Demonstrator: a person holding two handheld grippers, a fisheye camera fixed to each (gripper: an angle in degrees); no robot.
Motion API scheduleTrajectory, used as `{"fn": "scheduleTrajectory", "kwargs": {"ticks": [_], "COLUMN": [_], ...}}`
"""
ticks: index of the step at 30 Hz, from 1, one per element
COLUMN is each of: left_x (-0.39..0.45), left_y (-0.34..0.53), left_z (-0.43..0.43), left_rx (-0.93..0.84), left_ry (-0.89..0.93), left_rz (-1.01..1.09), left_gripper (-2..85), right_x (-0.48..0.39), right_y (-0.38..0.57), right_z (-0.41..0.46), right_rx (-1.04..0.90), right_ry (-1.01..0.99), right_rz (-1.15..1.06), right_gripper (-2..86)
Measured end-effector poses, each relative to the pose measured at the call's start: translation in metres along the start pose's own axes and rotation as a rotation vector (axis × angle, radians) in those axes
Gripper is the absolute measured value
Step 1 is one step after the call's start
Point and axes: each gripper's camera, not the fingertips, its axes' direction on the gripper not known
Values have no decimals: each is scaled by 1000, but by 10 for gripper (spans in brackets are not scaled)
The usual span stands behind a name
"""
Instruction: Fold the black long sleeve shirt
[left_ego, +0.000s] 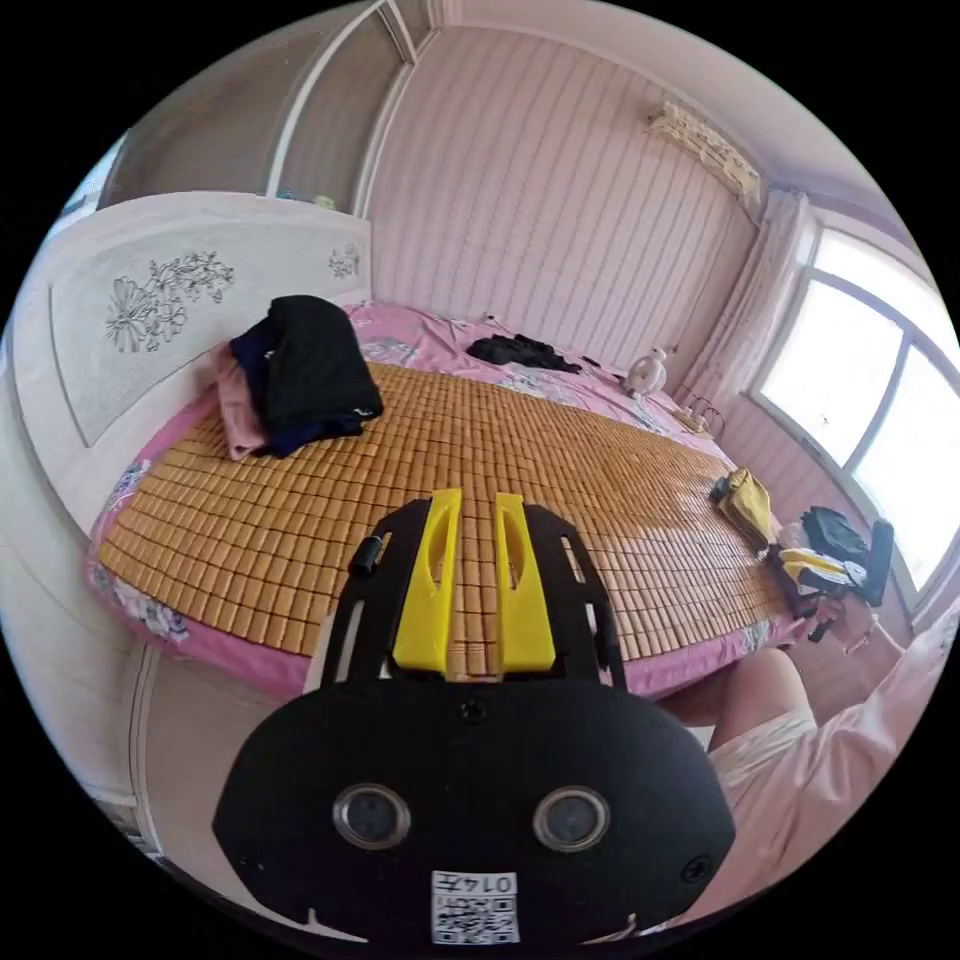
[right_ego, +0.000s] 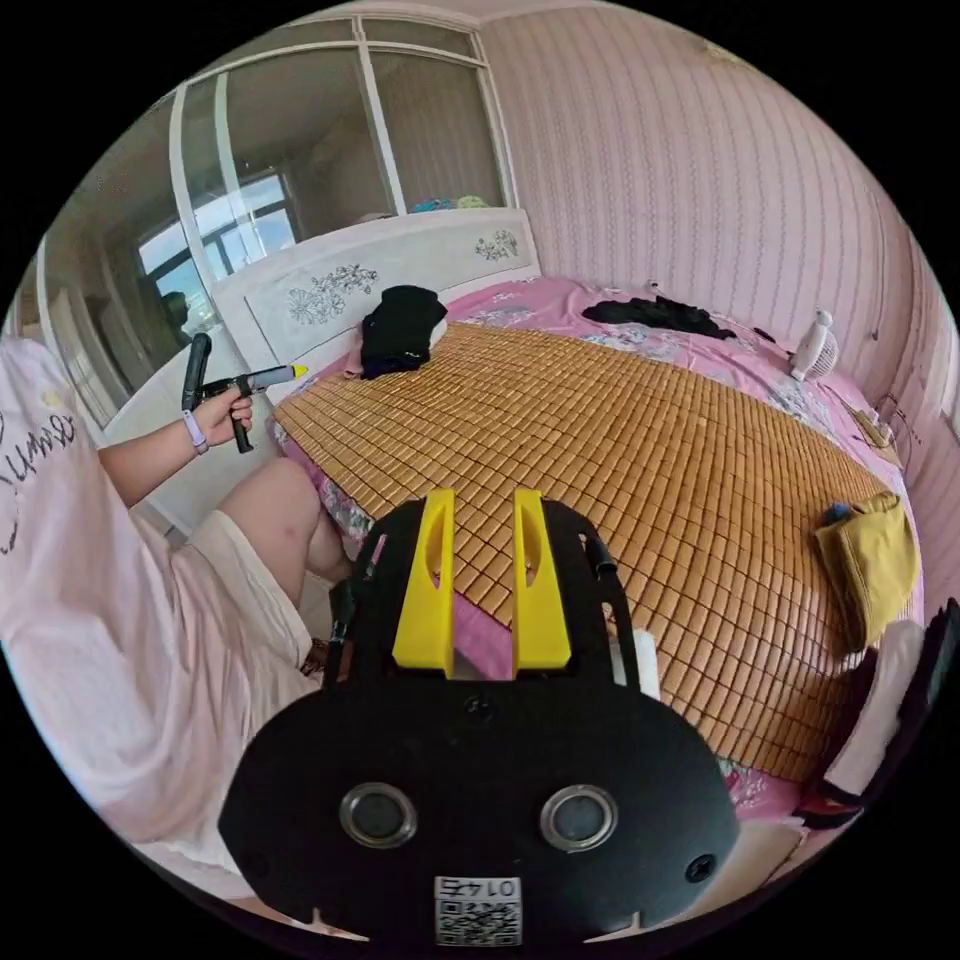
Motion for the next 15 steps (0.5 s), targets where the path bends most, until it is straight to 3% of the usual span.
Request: {"fn": "scheduleTrajectory", "kwargs": {"ticks": [4,10,15], "left_x": [-82,-171,-230], "left_y": [29,29,-3], "left_z": [-31,-20,25], "left_rx": [15,42,12], "left_ry": [-87,-126,-177], "left_rz": [-87,-140,-86], "left_gripper": [77,76,73], "right_x": [-63,-142,-179], "right_y": [-99,-223,-298], "right_z": [85,207,302], "right_rx": [-109,-214,-208], "right_ry": [-117,-65,-30], "right_rz": [-245,-551,-662], "right_gripper": [98,109,112]}}
